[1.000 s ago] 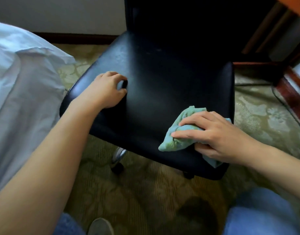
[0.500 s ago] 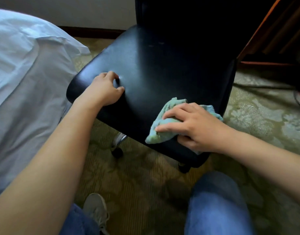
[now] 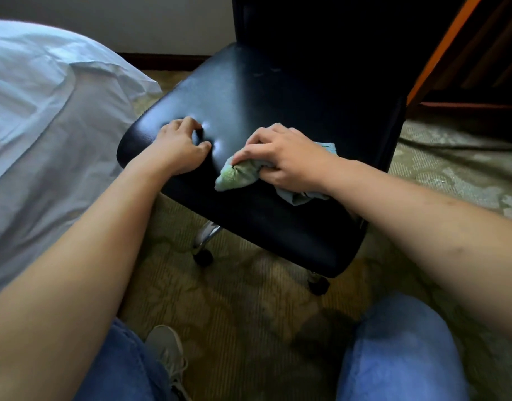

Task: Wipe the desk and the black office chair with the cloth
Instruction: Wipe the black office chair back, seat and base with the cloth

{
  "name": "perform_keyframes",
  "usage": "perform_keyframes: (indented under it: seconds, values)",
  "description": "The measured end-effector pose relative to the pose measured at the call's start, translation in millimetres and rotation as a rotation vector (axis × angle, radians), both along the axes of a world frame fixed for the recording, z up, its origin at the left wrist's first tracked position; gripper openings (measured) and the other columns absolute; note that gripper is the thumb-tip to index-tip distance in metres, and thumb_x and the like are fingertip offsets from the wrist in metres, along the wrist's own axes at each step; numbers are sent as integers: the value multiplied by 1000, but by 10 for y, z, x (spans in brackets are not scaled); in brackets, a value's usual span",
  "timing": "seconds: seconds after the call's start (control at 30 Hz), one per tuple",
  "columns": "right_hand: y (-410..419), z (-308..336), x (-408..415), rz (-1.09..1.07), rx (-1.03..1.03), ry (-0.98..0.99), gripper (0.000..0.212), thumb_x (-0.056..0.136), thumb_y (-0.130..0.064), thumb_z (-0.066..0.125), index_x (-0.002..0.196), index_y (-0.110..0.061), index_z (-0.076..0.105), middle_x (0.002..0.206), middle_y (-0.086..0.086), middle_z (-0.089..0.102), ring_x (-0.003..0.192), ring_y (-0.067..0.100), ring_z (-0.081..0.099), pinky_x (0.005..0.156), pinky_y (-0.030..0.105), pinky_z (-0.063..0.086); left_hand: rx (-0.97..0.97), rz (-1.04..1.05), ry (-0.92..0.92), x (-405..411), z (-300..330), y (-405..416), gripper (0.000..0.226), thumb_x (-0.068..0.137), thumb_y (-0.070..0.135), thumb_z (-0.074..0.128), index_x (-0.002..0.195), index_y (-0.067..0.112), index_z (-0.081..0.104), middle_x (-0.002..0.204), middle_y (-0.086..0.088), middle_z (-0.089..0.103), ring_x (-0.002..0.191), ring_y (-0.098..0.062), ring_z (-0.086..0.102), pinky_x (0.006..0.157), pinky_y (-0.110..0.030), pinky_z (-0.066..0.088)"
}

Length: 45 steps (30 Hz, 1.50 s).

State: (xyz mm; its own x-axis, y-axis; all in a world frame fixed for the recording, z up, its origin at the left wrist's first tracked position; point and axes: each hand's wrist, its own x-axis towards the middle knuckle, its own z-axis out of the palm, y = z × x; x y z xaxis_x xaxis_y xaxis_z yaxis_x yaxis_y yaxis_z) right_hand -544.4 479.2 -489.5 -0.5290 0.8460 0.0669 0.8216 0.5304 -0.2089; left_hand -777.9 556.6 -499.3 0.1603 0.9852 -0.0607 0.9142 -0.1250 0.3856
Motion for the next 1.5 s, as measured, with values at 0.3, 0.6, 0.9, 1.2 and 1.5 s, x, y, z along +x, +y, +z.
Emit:
perform_keyframes:
  seconds: [0.3, 0.6, 0.9, 1.2, 1.5]
  values:
    - [-1296, -188, 376, 230, 196, -181, 37, 88, -33, 55, 122, -40, 65, 127, -2, 61, 117, 27, 53, 93, 47, 41, 21, -16, 14, -26, -87, 10, 55, 95, 45, 54, 143, 22, 43, 154, -13, 36, 145, -31, 25, 120, -42, 19]
    - [-1493, -252, 554, 393, 290, -345, 17, 94, -34, 62, 110, -38, 68, 125, -4, 65, 115, 23, 58, 96, 44, 42, 12, -2, 92, 2, -43, -45, 52, 93, 57, 49, 136, 31, 41, 153, -8, 33, 144, -34, 23, 115, -48, 22]
    - [-457, -285, -791, 256, 355, -384, 31, 91, -28, 45, 108, -36, 70, 116, -1, 63, 106, 28, 56, 81, 42, 38, 10, -14, 128, -30, -30, -57, 50, 94, 57, 43, 135, 30, 40, 151, -7, 32, 143, -33, 23, 113, -47, 23]
    - [-1226, -289, -47, 310, 249, -378, 22, 92, -34, 58, 111, -38, 67, 127, -3, 64, 120, 26, 55, 98, 48, 40, 37, -39, 124, -85, -51, -47, 53, 91, 63, 43, 136, 35, 40, 149, -5, 33, 141, -33, 24, 112, -47, 23]
    - [-1081, -269, -124, 338, 278, -440, 25, 92, -26, 51, 109, -35, 67, 123, -1, 65, 116, 27, 57, 96, 47, 40, 22, -47, 177, -28, -10, -165, 56, 89, 69, 40, 132, 32, 39, 144, -7, 33, 135, -37, 26, 106, -50, 25]
